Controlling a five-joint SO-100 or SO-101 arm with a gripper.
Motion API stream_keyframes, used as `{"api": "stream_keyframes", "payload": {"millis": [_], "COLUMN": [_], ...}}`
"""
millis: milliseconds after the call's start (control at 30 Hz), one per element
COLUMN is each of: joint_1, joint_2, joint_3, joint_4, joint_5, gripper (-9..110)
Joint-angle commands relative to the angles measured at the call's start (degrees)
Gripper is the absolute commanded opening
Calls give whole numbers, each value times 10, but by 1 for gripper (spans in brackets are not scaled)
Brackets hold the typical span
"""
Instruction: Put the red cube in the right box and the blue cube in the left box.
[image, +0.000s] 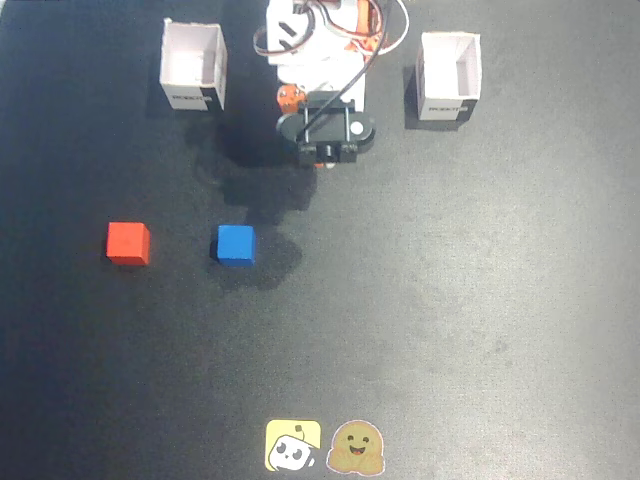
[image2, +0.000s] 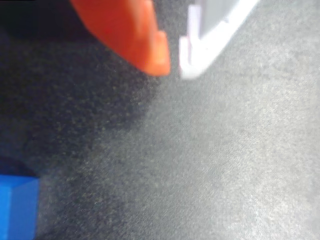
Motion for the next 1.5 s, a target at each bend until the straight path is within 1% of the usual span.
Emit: {"api": "stream_keyframes", "payload": {"millis": [0, 1000, 1100, 1267, 1467], "joint_1": [-1, 2, 2, 7, 43], "joint_2": [6, 6, 6, 6, 6], "joint_3": [-4, -4, -4, -8, -28], "joint_4": [2, 2, -4, -47, -67], "joint_5": [4, 7, 11, 9, -26], "gripper": [0, 0, 0, 0, 0]}}
